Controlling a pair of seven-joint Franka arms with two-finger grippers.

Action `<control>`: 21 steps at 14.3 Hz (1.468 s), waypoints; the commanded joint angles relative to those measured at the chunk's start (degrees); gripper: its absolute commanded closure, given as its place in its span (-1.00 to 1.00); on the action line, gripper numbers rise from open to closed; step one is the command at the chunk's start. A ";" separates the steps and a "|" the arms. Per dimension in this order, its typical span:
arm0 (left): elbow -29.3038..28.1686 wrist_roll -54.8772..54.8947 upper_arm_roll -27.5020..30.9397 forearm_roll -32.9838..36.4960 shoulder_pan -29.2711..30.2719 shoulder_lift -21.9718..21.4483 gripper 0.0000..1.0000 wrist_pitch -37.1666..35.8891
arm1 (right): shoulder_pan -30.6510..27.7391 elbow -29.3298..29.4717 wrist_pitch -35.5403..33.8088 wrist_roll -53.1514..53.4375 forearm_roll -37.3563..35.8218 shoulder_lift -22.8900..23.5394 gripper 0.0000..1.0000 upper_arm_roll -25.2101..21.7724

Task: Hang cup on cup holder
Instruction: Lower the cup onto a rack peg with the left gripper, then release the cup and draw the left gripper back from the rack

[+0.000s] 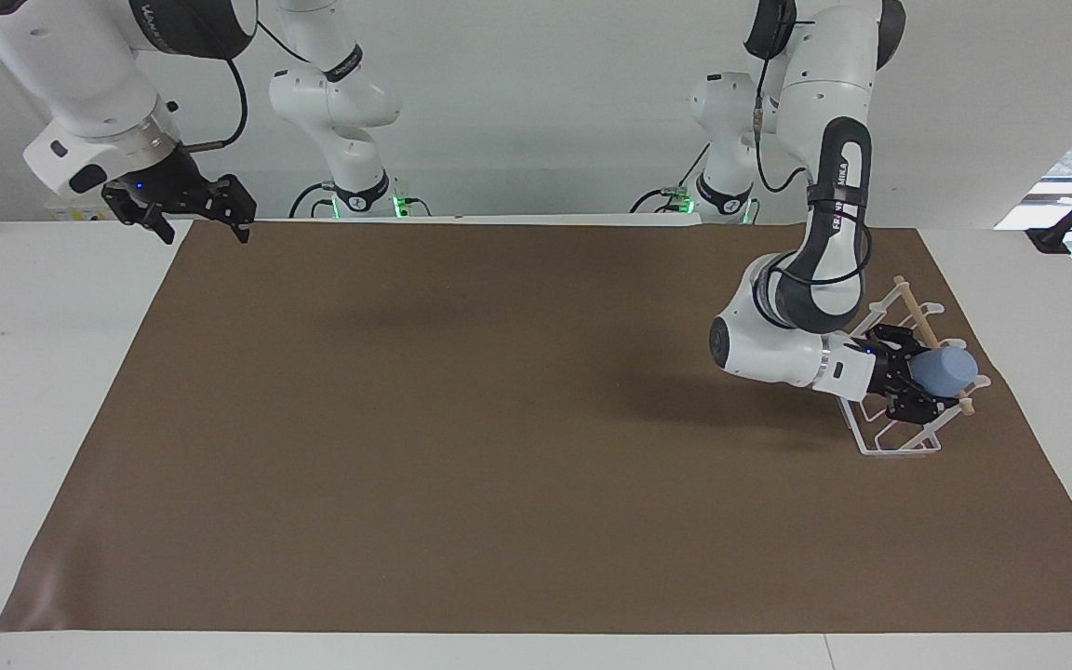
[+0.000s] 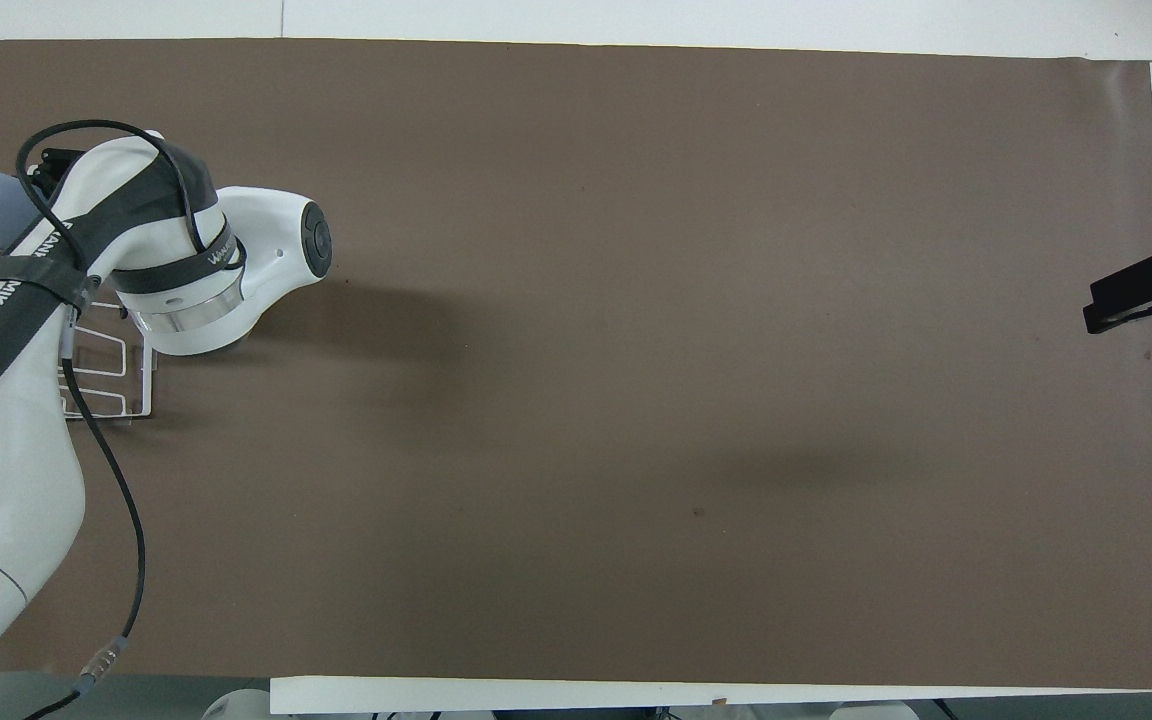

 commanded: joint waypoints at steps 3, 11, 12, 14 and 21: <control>-0.38 -1.34 -0.09 0.11 -0.24 -0.28 -1.00 3.89 | 0.29 0.07 -0.75 -1.08 1.01 -0.01 -0.99 0.33; 5.07 18.80 -0.26 -14.09 0.62 -6.06 -1.00 3.77 | 0.30 -0.46 -1.11 -1.00 1.09 -0.36 -0.98 0.60; 4.98 26.27 -0.09 -18.66 2.20 -8.78 -1.00 8.32 | 0.30 -0.55 -1.11 -0.91 1.09 -0.36 -0.99 0.60; 4.89 41.39 -0.18 -25.53 5.90 -11.43 -1.00 12.83 | 0.30 -0.55 -1.11 -0.91 1.09 -0.36 -0.98 0.60; 10.25 76.48 0.52 -50.62 7.49 -14.59 -0.99 18.91 | 0.12 -0.64 -1.02 -0.91 1.09 -0.36 -0.98 0.60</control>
